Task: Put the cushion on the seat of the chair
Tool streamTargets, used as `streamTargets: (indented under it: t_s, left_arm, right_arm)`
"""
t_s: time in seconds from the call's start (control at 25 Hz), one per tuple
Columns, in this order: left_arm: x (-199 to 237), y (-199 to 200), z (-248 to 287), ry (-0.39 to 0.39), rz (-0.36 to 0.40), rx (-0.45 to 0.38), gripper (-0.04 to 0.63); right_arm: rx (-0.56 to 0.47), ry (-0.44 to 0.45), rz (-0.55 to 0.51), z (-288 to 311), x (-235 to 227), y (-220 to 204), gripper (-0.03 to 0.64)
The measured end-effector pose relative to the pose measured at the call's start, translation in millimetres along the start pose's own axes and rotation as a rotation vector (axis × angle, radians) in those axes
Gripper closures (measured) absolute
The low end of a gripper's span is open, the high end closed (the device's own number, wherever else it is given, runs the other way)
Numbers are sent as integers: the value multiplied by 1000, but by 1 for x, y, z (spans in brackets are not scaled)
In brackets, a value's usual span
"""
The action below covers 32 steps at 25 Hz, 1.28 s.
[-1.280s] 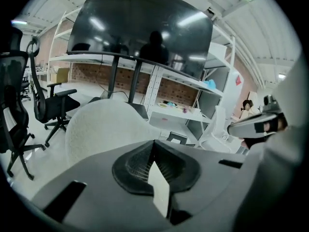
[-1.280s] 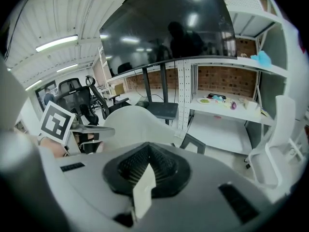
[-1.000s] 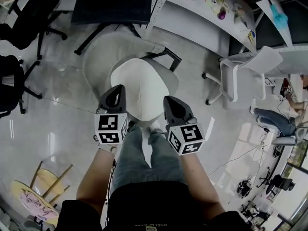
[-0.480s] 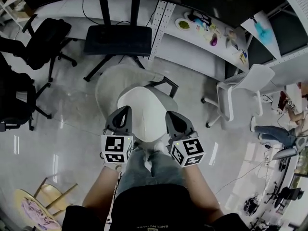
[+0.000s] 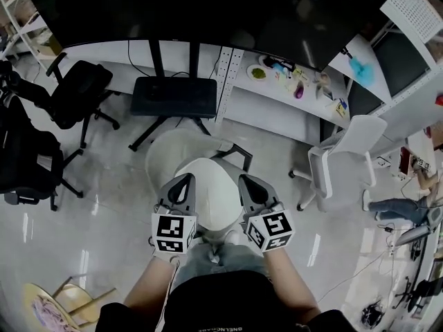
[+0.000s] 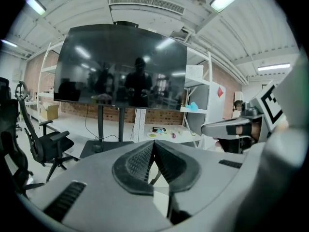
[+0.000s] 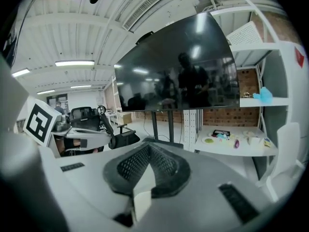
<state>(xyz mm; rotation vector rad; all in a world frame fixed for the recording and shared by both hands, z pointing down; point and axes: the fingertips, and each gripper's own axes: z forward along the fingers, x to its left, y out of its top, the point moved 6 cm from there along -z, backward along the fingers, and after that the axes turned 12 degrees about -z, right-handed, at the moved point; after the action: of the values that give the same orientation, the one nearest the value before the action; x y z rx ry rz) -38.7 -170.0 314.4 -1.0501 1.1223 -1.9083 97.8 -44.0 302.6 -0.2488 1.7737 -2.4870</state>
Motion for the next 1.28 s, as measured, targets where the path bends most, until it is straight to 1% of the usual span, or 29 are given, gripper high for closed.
streamTargets:
  t_s: [0.32,0.64,0.8,1.04,1.28]
  left_arm:
    - [-14,45,-12,10,28,-77,583]
    - [-39,83,-22,-13,55,-155,583]
    - [-50,103,-26,-24,72,-200,583]
    - [-56,134,-30,-17,77,-261,583]
    - [-56,148,-34,-8,83,-297,583]
  right_arm:
    - [-106,6,-41,-16,-12,47,609]
    - [-201,15,-65,-31,-21,90,609]
    - [-238,27,-57,-34,-25,107,609]
    - [-282,43,-67,-32,-33,132,609]
    - [-312,44,-78,-32,-36,148,609]
